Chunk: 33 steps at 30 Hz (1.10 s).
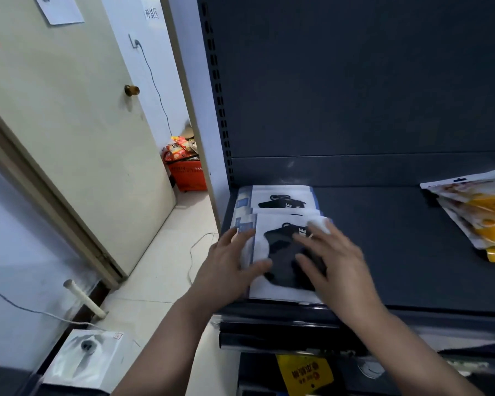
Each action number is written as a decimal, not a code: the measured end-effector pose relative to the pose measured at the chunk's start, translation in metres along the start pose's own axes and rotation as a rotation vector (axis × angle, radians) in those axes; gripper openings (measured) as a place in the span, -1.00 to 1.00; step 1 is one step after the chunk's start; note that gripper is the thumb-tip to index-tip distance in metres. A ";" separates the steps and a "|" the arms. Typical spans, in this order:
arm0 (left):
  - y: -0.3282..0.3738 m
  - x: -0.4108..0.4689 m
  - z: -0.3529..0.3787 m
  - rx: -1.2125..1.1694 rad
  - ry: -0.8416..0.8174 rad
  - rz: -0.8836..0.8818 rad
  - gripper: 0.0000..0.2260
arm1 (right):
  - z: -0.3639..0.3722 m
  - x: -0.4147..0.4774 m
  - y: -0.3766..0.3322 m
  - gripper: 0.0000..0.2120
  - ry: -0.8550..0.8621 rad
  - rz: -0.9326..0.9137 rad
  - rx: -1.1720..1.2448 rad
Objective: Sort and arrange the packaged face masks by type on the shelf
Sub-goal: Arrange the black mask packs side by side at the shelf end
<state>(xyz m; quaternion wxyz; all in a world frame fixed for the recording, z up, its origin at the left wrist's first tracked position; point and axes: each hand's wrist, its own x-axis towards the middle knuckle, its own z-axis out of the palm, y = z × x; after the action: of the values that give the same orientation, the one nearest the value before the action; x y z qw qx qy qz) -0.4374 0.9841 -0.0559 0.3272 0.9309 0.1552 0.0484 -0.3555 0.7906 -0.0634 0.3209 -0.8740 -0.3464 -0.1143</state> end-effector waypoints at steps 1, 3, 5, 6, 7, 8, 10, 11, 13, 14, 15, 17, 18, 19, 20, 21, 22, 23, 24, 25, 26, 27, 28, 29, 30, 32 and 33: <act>0.000 -0.003 0.003 0.104 -0.035 0.004 -0.35 | -0.003 0.001 0.001 -0.50 -0.032 0.109 -0.074; 0.001 -0.007 0.006 0.248 -0.088 -0.002 -0.31 | -0.006 0.001 0.003 -0.33 -0.248 0.291 -0.111; 0.002 -0.005 0.006 0.285 -0.100 0.000 -0.34 | -0.004 0.002 0.001 -0.30 -0.360 0.327 -0.100; 0.003 -0.003 0.006 0.290 -0.101 0.006 -0.36 | -0.002 0.005 0.000 -0.31 -0.349 0.314 -0.080; 0.004 0.001 0.005 0.287 -0.100 0.009 -0.36 | 0.001 0.007 -0.001 -0.31 -0.335 0.309 -0.064; 0.004 0.006 0.004 0.270 -0.097 0.004 -0.37 | 0.004 0.010 -0.002 -0.32 -0.326 0.310 -0.047; 0.003 0.013 0.000 0.203 -0.092 -0.020 -0.35 | 0.008 0.016 -0.003 -0.32 -0.320 0.323 -0.008; 0.003 0.013 -0.001 0.177 -0.099 -0.027 -0.33 | 0.008 0.017 -0.004 -0.32 -0.326 0.328 0.005; 0.001 0.012 -0.003 0.184 -0.134 -0.026 -0.31 | 0.007 0.016 -0.004 -0.31 -0.333 0.329 -0.001; 0.001 0.009 -0.004 0.211 -0.157 -0.017 -0.31 | 0.007 0.014 -0.004 -0.30 -0.331 0.332 -0.018; 0.001 0.006 -0.005 0.234 -0.178 -0.006 -0.31 | 0.006 0.012 -0.004 -0.29 -0.331 0.336 -0.032; 0.001 0.001 -0.006 0.246 -0.199 0.003 -0.32 | 0.005 0.007 -0.004 -0.28 -0.330 0.350 -0.035; 0.001 0.000 -0.006 0.237 -0.193 0.001 -0.34 | 0.004 0.004 -0.004 -0.27 -0.327 0.358 -0.034; 0.002 0.000 -0.006 0.222 -0.175 -0.003 -0.38 | 0.003 0.003 -0.004 -0.26 -0.325 0.364 -0.038; 0.003 0.002 -0.006 0.210 -0.150 -0.007 -0.43 | 0.002 0.002 -0.004 -0.25 -0.325 0.366 -0.047; 0.005 0.004 -0.006 0.213 -0.119 -0.009 -0.47 | 0.001 0.001 -0.004 -0.25 -0.326 0.365 -0.055; 0.007 0.006 -0.005 0.230 -0.081 -0.008 -0.49 | 0.000 0.001 -0.004 -0.24 -0.327 0.361 -0.054; 0.010 0.010 -0.004 0.253 -0.043 0.002 -0.48 | 0.000 0.001 -0.003 -0.24 -0.329 0.357 -0.040; 0.013 0.014 -0.002 0.271 -0.012 0.024 -0.46 | 0.000 0.003 -0.002 -0.23 -0.326 0.354 -0.015; 0.017 0.019 -0.001 0.278 0.003 0.053 -0.44 | 0.000 0.005 -0.001 -0.24 -0.312 0.353 0.011; 0.020 0.025 0.000 0.279 -0.002 0.085 -0.43 | 0.000 0.009 0.000 -0.27 -0.285 0.348 0.026; 0.023 0.032 0.001 0.281 -0.023 0.115 -0.43 | 0.000 0.014 0.002 -0.32 -0.251 0.337 0.024; 0.026 0.042 0.002 0.288 -0.052 0.139 -0.44 | 0.001 0.019 0.004 -0.35 -0.225 0.316 0.004; 0.029 0.053 0.002 0.298 -0.072 0.155 -0.46 | 0.002 0.024 0.004 -0.37 -0.211 0.283 -0.028; 0.031 0.065 0.002 0.306 -0.074 0.164 -0.48 | 0.004 0.028 0.005 -0.38 -0.212 0.237 -0.064; 0.036 0.091 0.000 0.339 -0.067 0.162 -0.50 | 0.010 0.030 0.005 -0.38 -0.253 0.138 -0.139; 0.039 0.105 0.000 0.374 -0.082 0.158 -0.50 | 0.013 0.030 0.005 -0.38 -0.280 0.108 -0.166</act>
<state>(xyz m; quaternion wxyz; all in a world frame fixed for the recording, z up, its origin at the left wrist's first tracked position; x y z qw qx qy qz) -0.3285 0.9893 -0.0329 0.1500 0.9858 0.0746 0.0063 -0.3309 0.8125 -0.0633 0.2018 -0.9224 -0.3294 -0.0021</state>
